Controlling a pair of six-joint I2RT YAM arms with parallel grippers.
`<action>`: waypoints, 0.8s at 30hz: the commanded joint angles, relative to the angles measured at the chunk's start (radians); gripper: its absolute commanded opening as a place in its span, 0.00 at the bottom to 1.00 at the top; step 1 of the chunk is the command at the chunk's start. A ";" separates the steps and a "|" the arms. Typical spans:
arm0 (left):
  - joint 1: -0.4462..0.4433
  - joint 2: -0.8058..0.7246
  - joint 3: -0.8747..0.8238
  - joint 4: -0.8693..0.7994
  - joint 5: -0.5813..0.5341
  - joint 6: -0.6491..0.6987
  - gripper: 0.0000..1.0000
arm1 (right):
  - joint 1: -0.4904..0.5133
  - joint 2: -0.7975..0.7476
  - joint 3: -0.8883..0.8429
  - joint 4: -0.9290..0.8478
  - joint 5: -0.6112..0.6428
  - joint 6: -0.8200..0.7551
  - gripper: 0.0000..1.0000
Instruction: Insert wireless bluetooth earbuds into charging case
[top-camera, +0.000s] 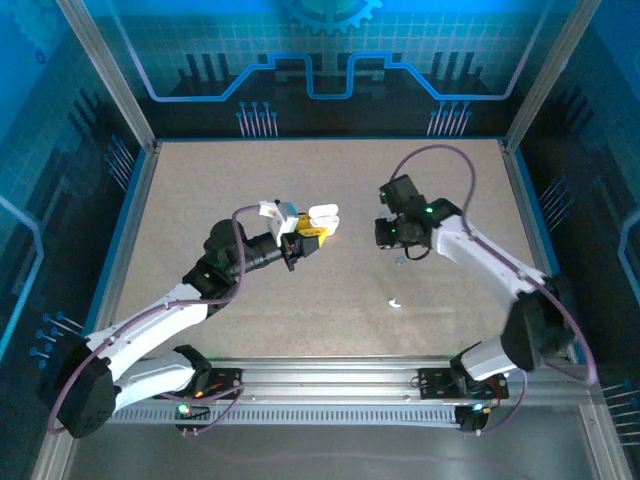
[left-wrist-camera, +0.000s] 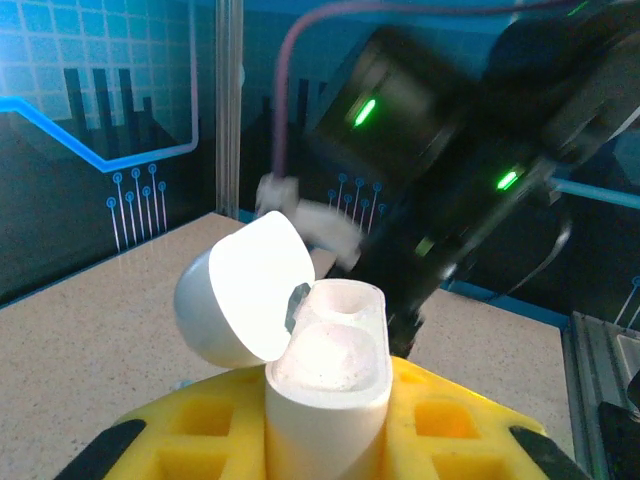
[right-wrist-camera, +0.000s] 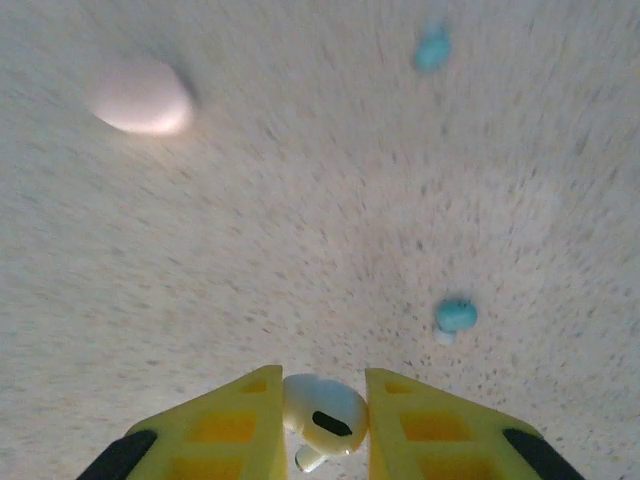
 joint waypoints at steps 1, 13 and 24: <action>-0.007 0.022 0.014 0.033 -0.007 -0.017 0.23 | 0.040 -0.112 0.047 0.048 0.043 -0.085 0.22; -0.051 0.103 0.042 0.083 -0.040 -0.061 0.23 | 0.224 -0.228 0.193 0.132 0.124 -0.240 0.25; -0.059 0.099 0.043 0.094 -0.038 -0.061 0.23 | 0.300 -0.183 0.189 0.174 0.094 -0.291 0.25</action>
